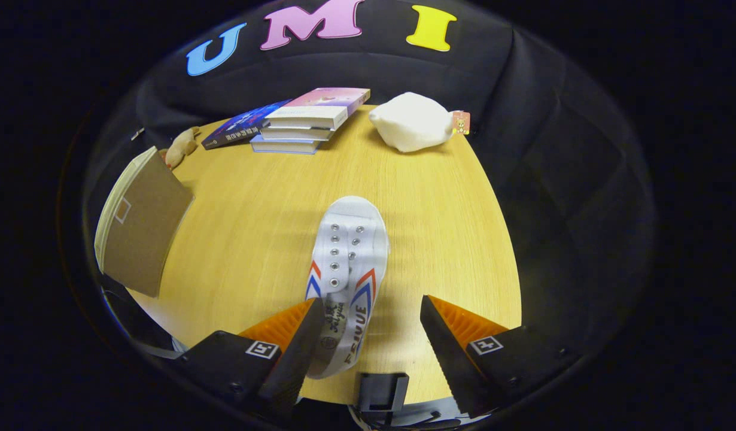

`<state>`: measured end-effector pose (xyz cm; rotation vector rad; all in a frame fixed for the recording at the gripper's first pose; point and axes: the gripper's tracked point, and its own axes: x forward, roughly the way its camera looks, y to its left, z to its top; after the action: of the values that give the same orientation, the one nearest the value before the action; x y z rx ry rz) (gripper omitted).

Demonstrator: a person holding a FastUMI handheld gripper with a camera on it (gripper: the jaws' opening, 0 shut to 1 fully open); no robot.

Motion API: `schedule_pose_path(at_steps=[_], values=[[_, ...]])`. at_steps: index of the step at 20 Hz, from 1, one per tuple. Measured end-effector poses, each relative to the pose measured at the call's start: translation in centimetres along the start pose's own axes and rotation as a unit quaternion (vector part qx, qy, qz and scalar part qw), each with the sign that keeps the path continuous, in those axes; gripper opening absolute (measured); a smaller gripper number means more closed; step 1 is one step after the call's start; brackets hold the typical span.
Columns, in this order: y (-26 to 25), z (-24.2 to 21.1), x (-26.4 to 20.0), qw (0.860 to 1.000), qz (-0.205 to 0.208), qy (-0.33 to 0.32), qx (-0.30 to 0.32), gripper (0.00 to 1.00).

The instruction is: Open the storage box then place both shoes into the box .Put the left shoe in first, then the right shoe, with the right side of both shoes facing outward in a uniform manner.

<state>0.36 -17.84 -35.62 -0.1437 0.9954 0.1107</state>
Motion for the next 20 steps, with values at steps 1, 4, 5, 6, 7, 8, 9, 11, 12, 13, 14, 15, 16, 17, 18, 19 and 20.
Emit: schedule_pose_path(at_steps=[1, 4, 5, 6, 7, 8, 9, 11, 12, 13, 14, 15, 16, 17, 18, 19, 20], values=[[0.0, -0.6, 0.9, 1.000, 0.002, 0.015, -0.002, 0.99], [0.4, -1.5, 2.6, 0.999, 0.023, 0.038, 0.016, 0.92], [0.9, -1.1, 2.9, 0.998, 0.036, 0.032, 0.034, 0.85], [1.5, -1.1, 3.0, 0.997, 0.052, 0.034, 0.048, 0.77], [1.9, -1.4, 3.2, 0.995, 0.061, 0.041, 0.060, 0.64], [1.7, -1.2, 3.0, 0.995, 0.059, 0.039, 0.073, 0.52], [1.5, -1.2, 3.1, 0.995, 0.052, 0.044, 0.077, 0.39], [1.0, -0.9, 2.9, 0.993, 0.036, 0.039, 0.105, 0.20], [1.0, -0.6, 2.8, 0.993, 0.030, 0.037, 0.107, 0.14], [1.0, -0.8, 2.9, 0.993, 0.026, 0.038, 0.110, 0.08], [1.4, -0.6, 2.3, 0.992, 0.026, 0.038, 0.119, 0.08], [2.2, -0.1, 1.4, 0.990, 0.031, 0.033, 0.134, 0.08], [3.1, 0.7, 0.4, 0.988, 0.038, 0.023, 0.148, 0.08], [4.0, 1.6, -0.7, 0.987, 0.041, 0.012, 0.154, 0.08], [4.8, 2.6, -2.1, 0.987, 0.040, 0.001, 0.156, 0.08], [6.0, 3.5, -3.6, 0.987, 0.040, -0.008, 0.157, 0.08], [7.5, 4.6, -5.1, 0.986, 0.044, -0.020, 0.163, 0.08]])
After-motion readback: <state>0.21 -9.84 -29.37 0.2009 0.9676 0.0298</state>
